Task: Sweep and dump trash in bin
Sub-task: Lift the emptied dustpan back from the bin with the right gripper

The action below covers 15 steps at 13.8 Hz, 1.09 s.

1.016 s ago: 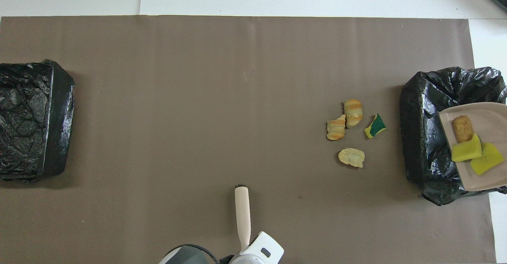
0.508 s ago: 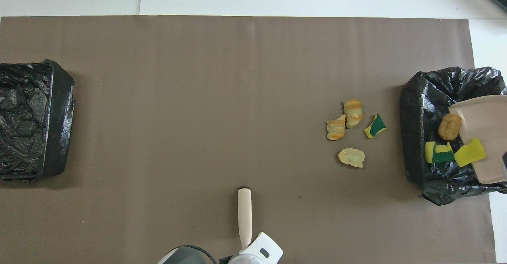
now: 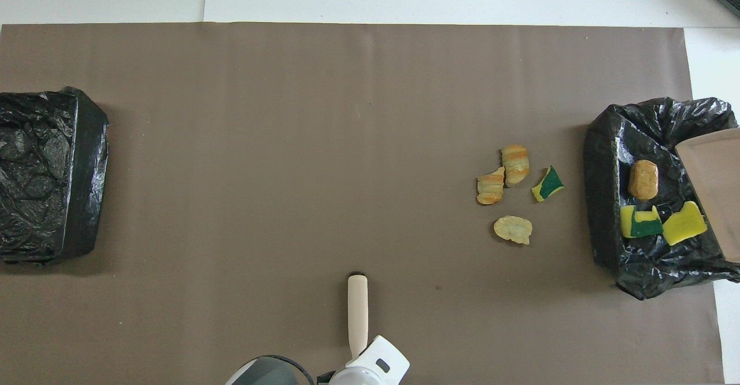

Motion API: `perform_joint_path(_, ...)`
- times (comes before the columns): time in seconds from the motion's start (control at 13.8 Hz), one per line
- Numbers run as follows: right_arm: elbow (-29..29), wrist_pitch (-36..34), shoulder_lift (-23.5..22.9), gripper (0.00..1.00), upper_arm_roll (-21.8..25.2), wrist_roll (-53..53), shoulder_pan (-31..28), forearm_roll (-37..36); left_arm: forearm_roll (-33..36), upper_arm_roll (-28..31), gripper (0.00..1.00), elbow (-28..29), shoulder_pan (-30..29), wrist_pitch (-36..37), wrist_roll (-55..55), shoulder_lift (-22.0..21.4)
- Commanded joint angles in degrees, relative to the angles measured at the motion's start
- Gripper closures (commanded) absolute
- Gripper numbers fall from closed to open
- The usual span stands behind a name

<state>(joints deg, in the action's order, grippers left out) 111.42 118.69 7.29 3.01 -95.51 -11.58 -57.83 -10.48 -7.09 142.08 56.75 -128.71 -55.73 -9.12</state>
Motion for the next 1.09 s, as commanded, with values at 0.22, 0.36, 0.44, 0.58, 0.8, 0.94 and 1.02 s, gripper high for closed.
perform_joint_path(0.22,-5.06,-11.17,3.44,1.00,-3.44,2.68,4.28,7.18,-0.51,0.68,0.00,-5.57,-6.54,1.97,10.01,1.91)
perform_joint_path(0.36,-6.65,-15.66,3.00,1.00,-5.20,8.38,5.69,10.35,3.07,0.68,0.00,-10.49,-11.29,4.07,15.45,2.70)
perform_joint_path(0.44,-6.74,-17.33,3.00,1.00,-6.08,11.89,6.39,11.24,5.79,0.68,0.00,-13.12,-14.44,5.74,18.08,3.14)
perform_joint_path(0.58,-7.18,-20.06,3.00,1.00,-8.45,19.71,7.01,14.04,7.93,0.68,0.00,-20.49,-21.99,11.26,27.64,3.58)
perform_joint_path(0.8,-6.92,-20.43,3.17,1.00,-8.90,31.39,7.10,23.17,8.02,0.68,0.00,-29.99,-32.28,18.04,41.63,4.10)
perform_joint_path(0.94,-6.92,-20.60,2.39,1.00,-9.34,38.00,7.36,27.66,8.02,0.68,0.00,-35.88,-37.13,21.64,47.44,5.07)
perform_joint_path(1.02,-6.92,-21.30,1.42,1.00,-9.95,40.98,9.02,29.68,8.02,0.68,0.00,-39.39,-39.58,24.10,49.90,6.21)
